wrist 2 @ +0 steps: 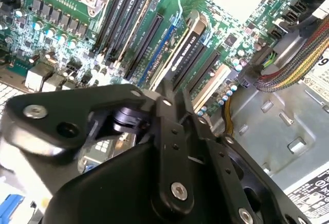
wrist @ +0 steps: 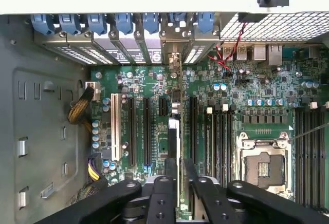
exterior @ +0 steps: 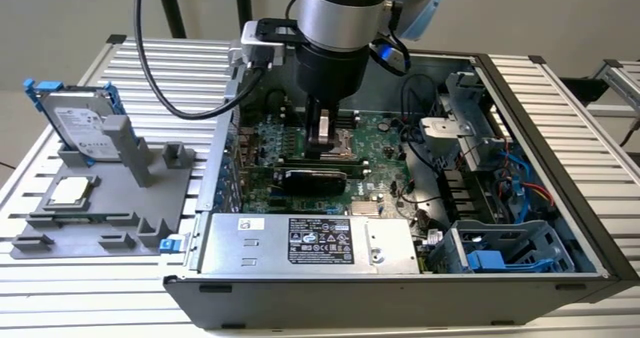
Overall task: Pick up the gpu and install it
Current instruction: 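Press down on the gpu until it lock into place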
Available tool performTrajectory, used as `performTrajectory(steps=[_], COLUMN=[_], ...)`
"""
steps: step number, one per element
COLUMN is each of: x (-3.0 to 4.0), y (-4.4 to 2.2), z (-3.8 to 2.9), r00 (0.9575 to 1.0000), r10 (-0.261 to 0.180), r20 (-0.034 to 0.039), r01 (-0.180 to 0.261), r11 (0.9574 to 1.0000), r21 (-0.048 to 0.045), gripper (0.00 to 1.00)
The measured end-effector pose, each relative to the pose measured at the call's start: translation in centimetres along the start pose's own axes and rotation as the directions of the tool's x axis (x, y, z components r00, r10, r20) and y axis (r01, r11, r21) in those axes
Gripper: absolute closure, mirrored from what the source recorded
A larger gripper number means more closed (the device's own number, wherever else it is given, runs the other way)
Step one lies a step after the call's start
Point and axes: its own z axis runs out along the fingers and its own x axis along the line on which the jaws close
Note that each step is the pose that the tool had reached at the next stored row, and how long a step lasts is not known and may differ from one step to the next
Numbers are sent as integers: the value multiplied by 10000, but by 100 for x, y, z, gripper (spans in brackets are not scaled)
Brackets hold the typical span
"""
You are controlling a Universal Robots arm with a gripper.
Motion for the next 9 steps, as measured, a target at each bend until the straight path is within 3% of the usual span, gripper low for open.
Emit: performTrajectory(steps=[9], x=[0], y=[1], z=[-21], r00=[10000], r10=[0], r20=[-1], r01=[0], r11=[10000], r21=[0], gripper=[100])
